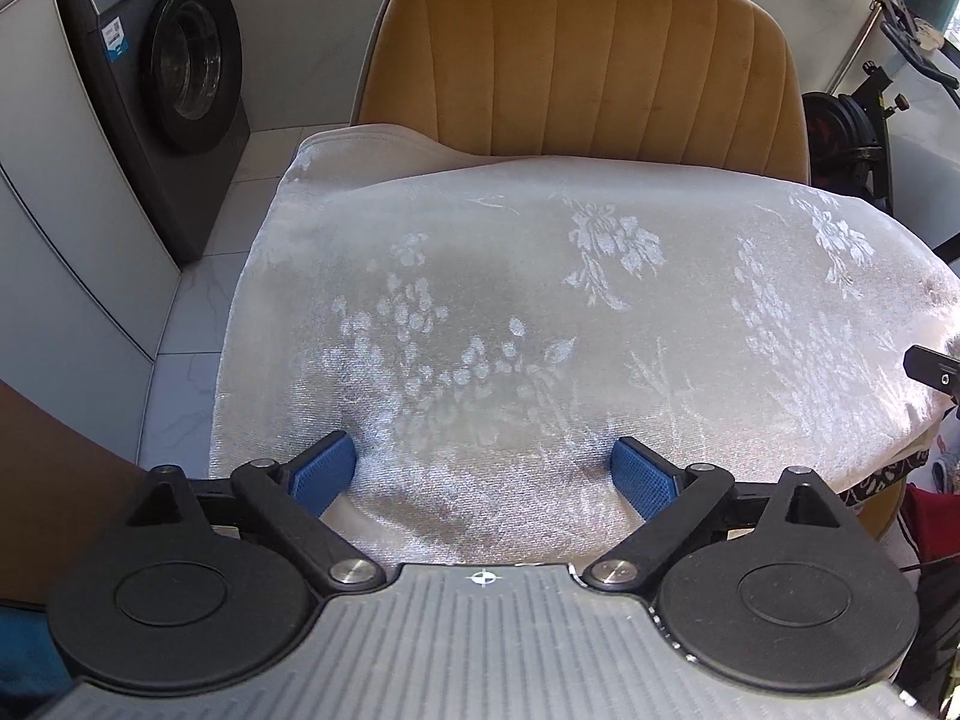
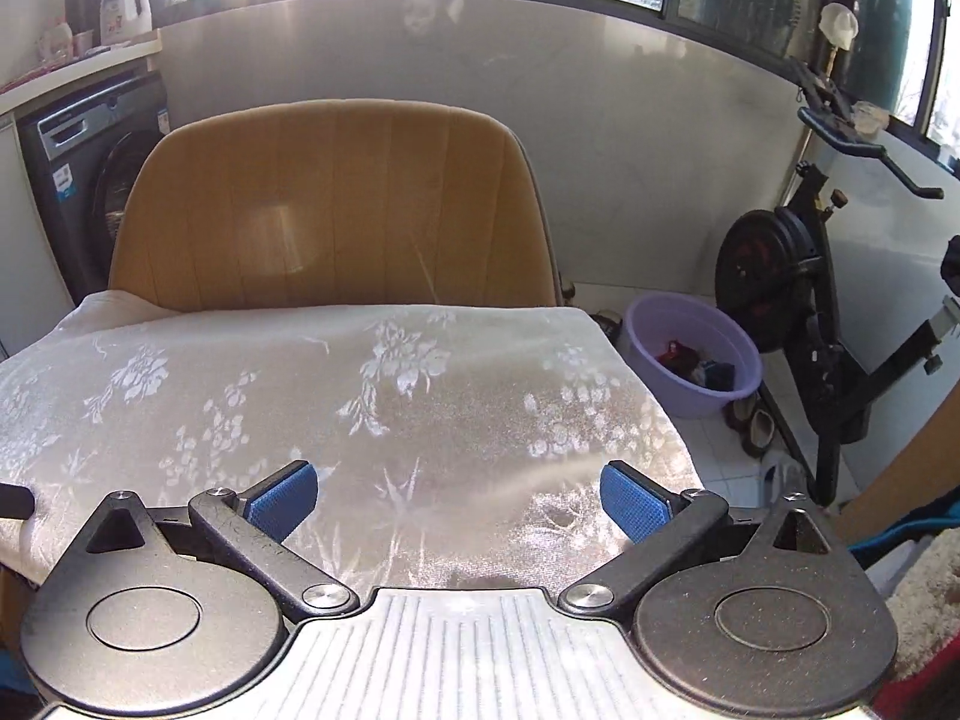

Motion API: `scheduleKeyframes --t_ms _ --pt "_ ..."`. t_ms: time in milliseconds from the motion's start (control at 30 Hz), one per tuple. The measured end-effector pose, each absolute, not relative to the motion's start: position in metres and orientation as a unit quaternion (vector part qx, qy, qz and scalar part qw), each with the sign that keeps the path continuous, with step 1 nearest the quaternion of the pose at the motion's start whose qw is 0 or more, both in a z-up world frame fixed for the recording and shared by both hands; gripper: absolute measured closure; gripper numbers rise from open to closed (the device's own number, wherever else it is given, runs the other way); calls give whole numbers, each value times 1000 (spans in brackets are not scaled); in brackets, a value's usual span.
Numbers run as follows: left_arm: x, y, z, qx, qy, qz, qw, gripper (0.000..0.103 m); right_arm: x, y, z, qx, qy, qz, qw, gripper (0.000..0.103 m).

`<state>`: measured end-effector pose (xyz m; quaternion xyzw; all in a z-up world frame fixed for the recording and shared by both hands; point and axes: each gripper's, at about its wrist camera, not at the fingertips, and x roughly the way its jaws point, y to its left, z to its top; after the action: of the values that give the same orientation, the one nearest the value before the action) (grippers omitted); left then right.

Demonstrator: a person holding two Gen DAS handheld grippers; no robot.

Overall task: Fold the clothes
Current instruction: 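Open both grippers and press the jacket flat on the stack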

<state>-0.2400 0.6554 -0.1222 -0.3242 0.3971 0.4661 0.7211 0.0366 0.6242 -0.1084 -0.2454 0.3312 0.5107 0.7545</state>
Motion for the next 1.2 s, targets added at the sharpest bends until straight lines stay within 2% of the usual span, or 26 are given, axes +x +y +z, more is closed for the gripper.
scheduleKeyframes --t_ms 167,300,567,1200 --pt "-237 656 -124 -322 409 465 717 6 67 623 -146 -220 435 468 737 3" --pt "-236 658 -122 -327 412 468 710 5 55 627 -134 -236 410 477 741 2" --pt "-228 660 -120 -329 432 474 694 2 62 612 -92 -161 445 457 754 1" --pt "-221 644 -101 -321 459 466 685 1 10 530 5 -135 399 435 796 1"
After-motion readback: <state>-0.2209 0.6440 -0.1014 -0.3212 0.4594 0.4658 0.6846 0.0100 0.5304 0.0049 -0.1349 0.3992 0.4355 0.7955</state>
